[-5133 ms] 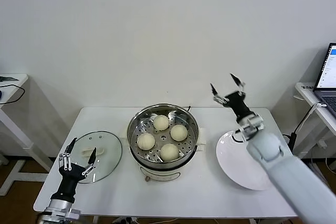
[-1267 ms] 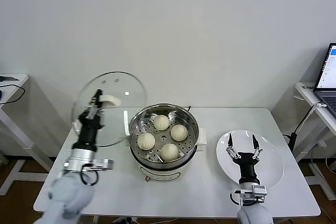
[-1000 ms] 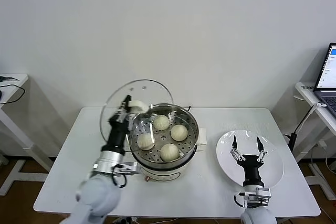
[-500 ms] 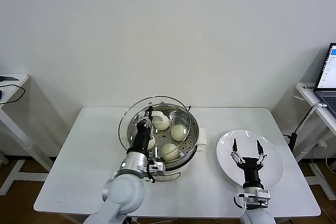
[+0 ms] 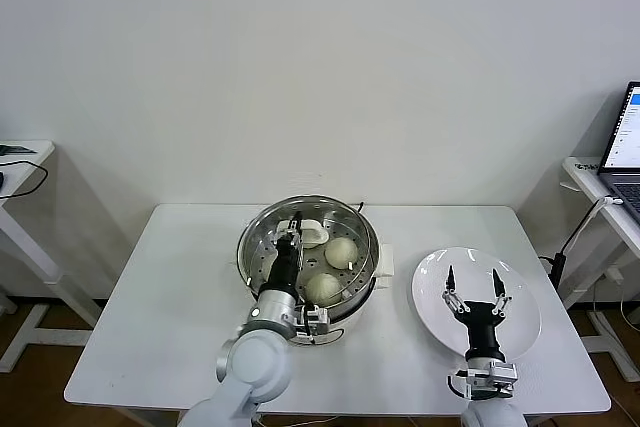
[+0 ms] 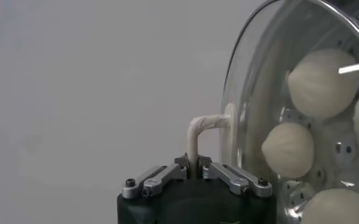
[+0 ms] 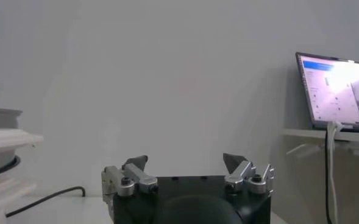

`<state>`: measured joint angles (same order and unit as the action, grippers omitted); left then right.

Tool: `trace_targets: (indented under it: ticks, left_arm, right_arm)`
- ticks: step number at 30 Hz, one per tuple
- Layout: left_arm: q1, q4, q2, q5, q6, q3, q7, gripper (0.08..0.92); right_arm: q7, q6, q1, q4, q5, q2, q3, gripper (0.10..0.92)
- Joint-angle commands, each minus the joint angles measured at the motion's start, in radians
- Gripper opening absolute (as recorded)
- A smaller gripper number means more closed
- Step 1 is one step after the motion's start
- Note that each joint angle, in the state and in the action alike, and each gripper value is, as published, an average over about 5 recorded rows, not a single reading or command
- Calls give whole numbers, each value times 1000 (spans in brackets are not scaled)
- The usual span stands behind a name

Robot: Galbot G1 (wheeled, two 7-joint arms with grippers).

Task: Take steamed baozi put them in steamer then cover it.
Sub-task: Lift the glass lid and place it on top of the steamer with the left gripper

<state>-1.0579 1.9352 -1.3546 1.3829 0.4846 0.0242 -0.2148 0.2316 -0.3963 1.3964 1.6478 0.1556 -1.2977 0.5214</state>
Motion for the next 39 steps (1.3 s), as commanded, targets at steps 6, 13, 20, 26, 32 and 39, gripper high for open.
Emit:
trace_targets:
  ticks: [6, 13, 20, 26, 32, 39]
  left_arm:
    - [14, -29, -28, 29, 4, 18, -8, 190]
    - [18, -39, -33, 49, -9, 25, -4, 190]
    - [19, -47, -38, 58, -21, 27, 2, 190]
    - [23, -61, -43, 87, -31, 21, 6, 190]
    - [22, -61, -38, 105, -38, 17, 0, 190]
    - [17, -62, -34, 105, -40, 18, -5, 190]
  right_arm:
    - [-2, -2, -3, -11, -2, -3, -4, 823]
    - [-3, -2, -6, -12, -2, -5, -5, 823]
    - [-4, -2, -7, -15, -3, -5, -7, 823]
    - [-4, -2, -8, -13, -3, -5, -8, 823]
    - [-3, -3, -10, -12, -2, -6, -8, 823]
    - [-3, -3, -13, -11, -1, -8, -8, 823]
